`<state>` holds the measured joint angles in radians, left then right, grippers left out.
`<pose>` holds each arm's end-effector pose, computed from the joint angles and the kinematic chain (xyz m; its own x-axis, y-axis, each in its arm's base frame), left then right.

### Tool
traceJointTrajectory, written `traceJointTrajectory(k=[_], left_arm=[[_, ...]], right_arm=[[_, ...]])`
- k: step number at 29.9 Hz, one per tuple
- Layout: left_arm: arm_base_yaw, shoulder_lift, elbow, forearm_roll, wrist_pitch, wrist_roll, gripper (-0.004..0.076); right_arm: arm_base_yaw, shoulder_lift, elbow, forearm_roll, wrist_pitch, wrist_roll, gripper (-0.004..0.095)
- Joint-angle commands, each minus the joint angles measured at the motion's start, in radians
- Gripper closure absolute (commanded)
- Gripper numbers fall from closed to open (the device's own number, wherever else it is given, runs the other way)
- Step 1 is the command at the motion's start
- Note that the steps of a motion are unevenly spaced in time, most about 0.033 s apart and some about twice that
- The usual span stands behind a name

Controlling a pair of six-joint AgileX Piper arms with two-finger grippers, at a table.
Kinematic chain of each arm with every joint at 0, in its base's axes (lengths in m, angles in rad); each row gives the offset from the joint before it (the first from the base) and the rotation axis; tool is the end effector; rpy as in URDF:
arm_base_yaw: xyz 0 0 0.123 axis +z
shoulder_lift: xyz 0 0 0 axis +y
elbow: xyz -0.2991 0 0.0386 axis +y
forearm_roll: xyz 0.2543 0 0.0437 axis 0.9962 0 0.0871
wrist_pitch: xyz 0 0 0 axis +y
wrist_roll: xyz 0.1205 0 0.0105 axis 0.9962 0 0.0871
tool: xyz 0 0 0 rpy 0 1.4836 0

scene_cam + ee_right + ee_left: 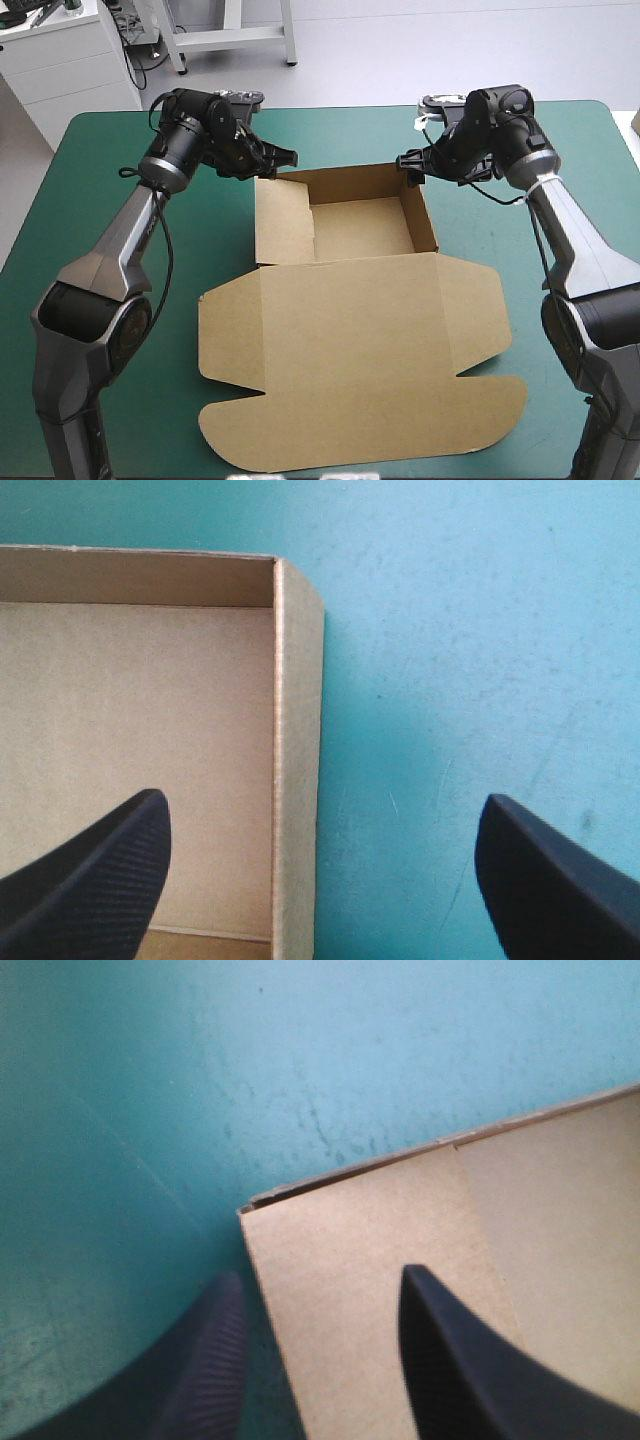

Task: Fold the box

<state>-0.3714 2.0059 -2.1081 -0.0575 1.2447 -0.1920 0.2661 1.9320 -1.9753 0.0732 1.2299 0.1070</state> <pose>0.4348 -0.1764 0.3423 -0.8735 0.1164 -0.4726 0.2096 0.9663 -0.1494 0.4309 0.1261 0.3363 -0.8902 -0.1070 -0.4429 -0.1774 0.9767 0.1205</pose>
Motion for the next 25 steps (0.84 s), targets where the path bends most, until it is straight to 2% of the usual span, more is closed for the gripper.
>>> traceJointTrajectory(k=[1, 2, 9, 25], left_arm=[[-0.001, -0.117, -0.038, -0.002, 0.054, 0.059, 0.0698], [-0.001, -0.133, -0.038, -0.002, 0.054, 0.083, 0.0751], [-0.001, -0.322, 0.086, 0.001, 0.056, 0.103, 0.0754], [-0.001, -0.784, 0.692, 0.084, 0.038, 0.107, 0.0756]], right_arm=[[-0.004, -0.085, -0.037, 0.004, 0.018, -0.021, 0.0137], [-0.002, -0.093, -0.035, 0.009, 0.018, -0.023, 0.0137], [0.022, -0.161, -0.003, 0.010, 0.018, -0.048, 0.0138], [0.029, -0.029, -0.004, -0.015, 0.018, -0.066, 0.0137]])
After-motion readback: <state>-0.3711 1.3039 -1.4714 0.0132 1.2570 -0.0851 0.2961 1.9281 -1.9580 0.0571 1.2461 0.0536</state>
